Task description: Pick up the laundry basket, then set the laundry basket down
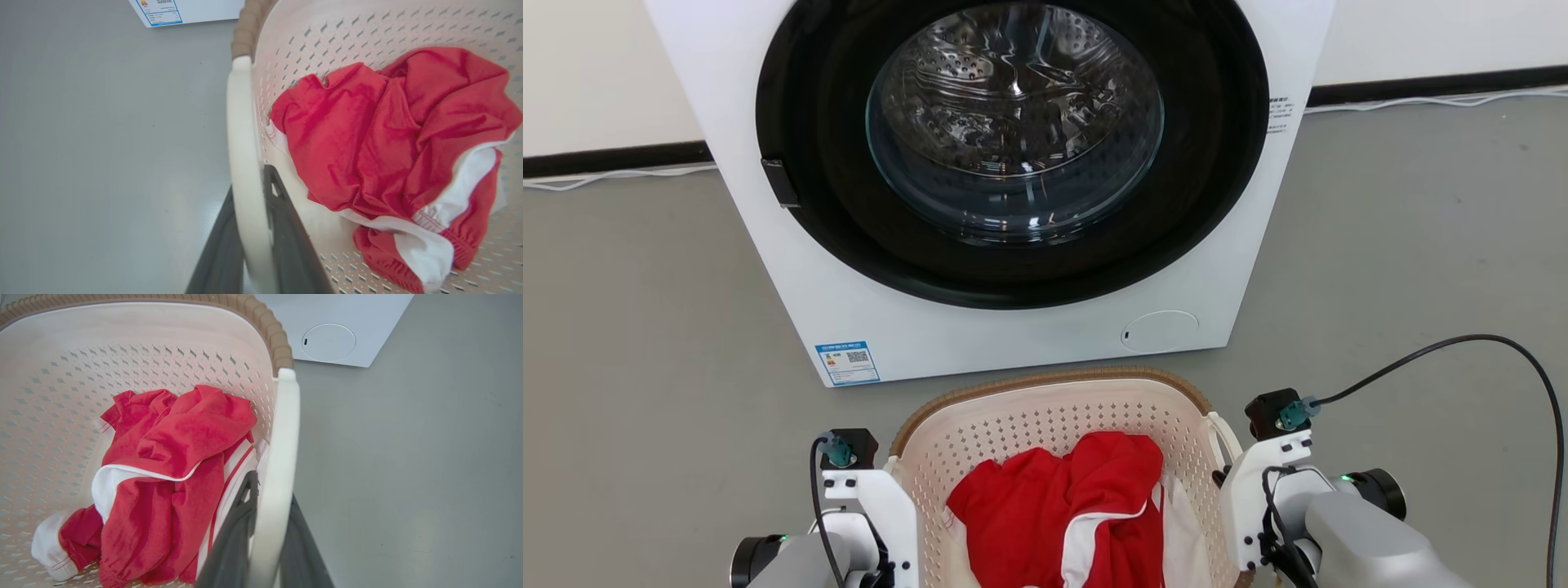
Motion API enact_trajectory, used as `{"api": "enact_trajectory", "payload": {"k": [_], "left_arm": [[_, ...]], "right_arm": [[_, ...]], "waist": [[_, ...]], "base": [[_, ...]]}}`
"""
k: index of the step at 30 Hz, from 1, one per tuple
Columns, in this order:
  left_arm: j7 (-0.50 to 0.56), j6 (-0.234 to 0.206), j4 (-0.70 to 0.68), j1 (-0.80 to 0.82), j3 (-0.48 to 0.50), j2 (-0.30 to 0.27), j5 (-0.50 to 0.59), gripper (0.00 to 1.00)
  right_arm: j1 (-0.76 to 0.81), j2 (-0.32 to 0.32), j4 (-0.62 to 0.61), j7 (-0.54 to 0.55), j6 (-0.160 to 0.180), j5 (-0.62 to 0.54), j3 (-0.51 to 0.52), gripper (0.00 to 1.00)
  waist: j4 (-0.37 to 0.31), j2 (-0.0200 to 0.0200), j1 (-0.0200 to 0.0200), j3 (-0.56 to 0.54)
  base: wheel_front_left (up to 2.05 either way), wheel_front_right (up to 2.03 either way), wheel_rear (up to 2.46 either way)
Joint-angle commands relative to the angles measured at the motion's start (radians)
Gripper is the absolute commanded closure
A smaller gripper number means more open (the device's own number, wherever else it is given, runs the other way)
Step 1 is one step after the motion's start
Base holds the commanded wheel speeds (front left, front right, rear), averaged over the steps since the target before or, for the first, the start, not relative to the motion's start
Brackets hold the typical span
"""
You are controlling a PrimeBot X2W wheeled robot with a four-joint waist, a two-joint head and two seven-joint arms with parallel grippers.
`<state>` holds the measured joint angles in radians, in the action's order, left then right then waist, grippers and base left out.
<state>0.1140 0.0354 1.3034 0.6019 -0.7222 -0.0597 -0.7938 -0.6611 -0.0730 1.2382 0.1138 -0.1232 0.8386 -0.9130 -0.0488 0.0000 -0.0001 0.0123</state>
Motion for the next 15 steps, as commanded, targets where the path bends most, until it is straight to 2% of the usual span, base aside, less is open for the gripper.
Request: {"api": "enact_trajectory", "payload": {"k": [1,7,15], "left_arm": [[-0.011,0.003,-0.013,0.052,0.012,-0.023,-0.001,1.00],[-0.024,-0.003,-0.014,0.091,0.007,-0.021,0.002,1.00],[-0.066,-0.027,-0.026,0.176,-0.007,-0.019,0.021,1.00]], "right_arm": [[-0.035,0.008,-0.015,-0.022,-0.008,0.002,-0.019,1.00],[-0.058,0.004,-0.024,-0.052,-0.008,0.006,-0.034,1.00],[-0.107,-0.011,-0.054,-0.120,-0.008,-0.001,-0.065,1.00]], "waist": [[0.000,0.0000,0.0001,0.007],[-0.001,0.0000,0.0001,0.071],[-0.001,0.0000,0.0001,0.224]], "base": [[0.00,0.00,0.00],[0.00,0.00,0.00],[0.00,0.00,0.00]]}}
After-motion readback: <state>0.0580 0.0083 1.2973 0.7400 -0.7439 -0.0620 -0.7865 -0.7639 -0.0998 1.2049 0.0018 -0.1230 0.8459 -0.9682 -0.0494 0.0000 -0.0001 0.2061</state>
